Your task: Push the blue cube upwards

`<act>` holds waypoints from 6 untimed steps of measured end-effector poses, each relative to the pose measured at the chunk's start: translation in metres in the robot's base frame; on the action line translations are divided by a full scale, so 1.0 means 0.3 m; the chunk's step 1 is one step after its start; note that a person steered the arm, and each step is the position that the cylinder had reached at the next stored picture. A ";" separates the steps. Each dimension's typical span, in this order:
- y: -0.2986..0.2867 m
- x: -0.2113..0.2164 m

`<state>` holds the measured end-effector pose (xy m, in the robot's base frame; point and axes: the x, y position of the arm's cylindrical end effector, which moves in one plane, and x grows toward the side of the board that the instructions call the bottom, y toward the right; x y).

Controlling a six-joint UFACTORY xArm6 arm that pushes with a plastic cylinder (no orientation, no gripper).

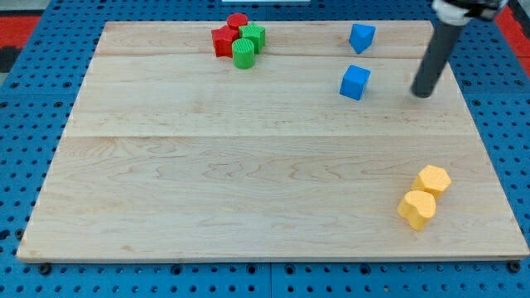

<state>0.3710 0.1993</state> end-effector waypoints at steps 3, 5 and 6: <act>-0.247 -0.179; -0.504 -0.049; -0.882 -0.117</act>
